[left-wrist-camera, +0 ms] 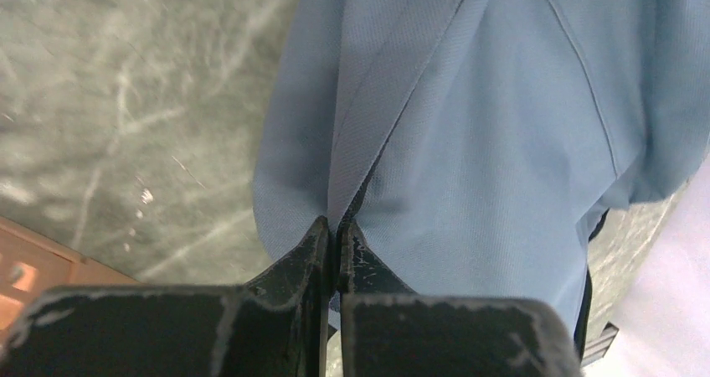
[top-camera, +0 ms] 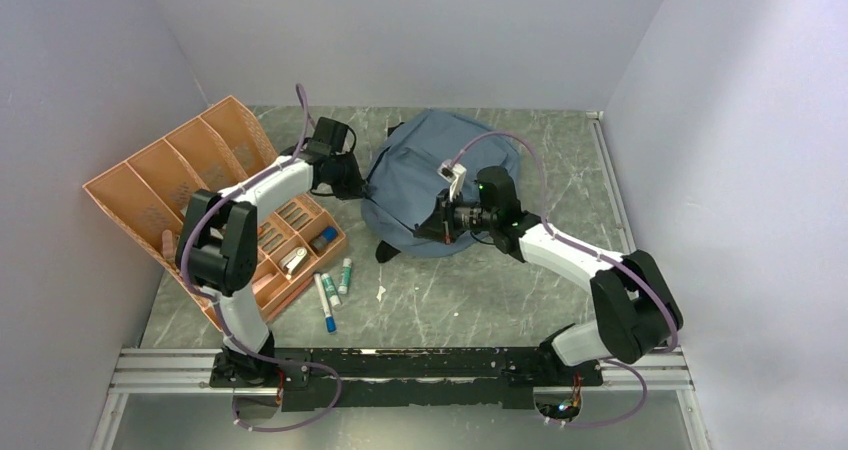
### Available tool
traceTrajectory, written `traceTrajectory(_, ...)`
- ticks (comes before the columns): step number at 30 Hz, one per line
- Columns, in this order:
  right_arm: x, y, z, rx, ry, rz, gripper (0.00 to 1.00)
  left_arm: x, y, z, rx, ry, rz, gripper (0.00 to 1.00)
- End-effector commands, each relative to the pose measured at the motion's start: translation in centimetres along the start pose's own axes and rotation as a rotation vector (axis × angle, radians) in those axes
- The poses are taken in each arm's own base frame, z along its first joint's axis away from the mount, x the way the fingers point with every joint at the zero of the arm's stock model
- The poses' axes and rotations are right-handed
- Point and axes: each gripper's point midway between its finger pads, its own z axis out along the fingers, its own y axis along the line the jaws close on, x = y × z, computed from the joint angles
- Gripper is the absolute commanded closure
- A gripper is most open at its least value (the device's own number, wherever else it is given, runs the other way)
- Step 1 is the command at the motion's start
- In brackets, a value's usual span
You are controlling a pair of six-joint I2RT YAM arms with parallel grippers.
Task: Pack the student bag
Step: Zip the student bag at the center of the board.
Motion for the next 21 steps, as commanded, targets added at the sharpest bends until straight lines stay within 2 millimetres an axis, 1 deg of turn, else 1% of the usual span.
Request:
traceTrajectory(1,0.1,0.3,-1.5,-0.006,-0.015,-0.002,1.00,-5.3,2.0,0.1,-0.074,-0.117,0.023,0.95)
traceTrajectory(5,0.2,-1.6,-3.0,0.069,-0.033,0.019,1.00,-7.4,2.4,0.6,-0.085,-0.128,0.029,0.95)
traceTrajectory(7,0.3,-2.8,-3.9,0.116,-0.040,0.035,1.00,-8.1,2.6,0.7,-0.089,-0.127,0.031,0.95)
traceTrajectory(11,0.6,-6.0,-6.0,0.263,-0.061,0.088,1.00,-9.0,2.6,0.8,-0.083,-0.141,0.051,0.95)
traceTrajectory(14,0.7,-7.6,-7.1,0.345,-0.076,0.122,1.00,-9.3,2.7,0.6,-0.081,-0.151,0.063,0.95)
traceTrajectory(15,0.6,-7.7,-7.3,0.350,-0.083,0.127,1.00,-9.4,2.6,0.6,-0.072,-0.152,0.067,0.95)
traceTrajectory(17,0.4,-7.2,-7.1,0.320,-0.090,0.122,1.00,-9.2,2.0,0.3,-0.038,-0.136,0.089,0.94)
traceTrajectory(18,0.2,-6.8,-6.9,0.293,-0.095,0.119,1.00,-8.9,1.5,0.1,-0.008,-0.127,0.109,0.90)
traceTrajectory(19,0.0,-6.3,-6.8,0.261,-0.098,0.117,1.00,-8.7,0.6,-0.3,0.043,-0.130,0.143,0.86)
traceTrajectory(21,-0.3,-5.7,-6.4,0.218,-0.101,0.123,1.00,-8.4,-1.2,-1.9,0.125,-0.170,0.213,0.75)
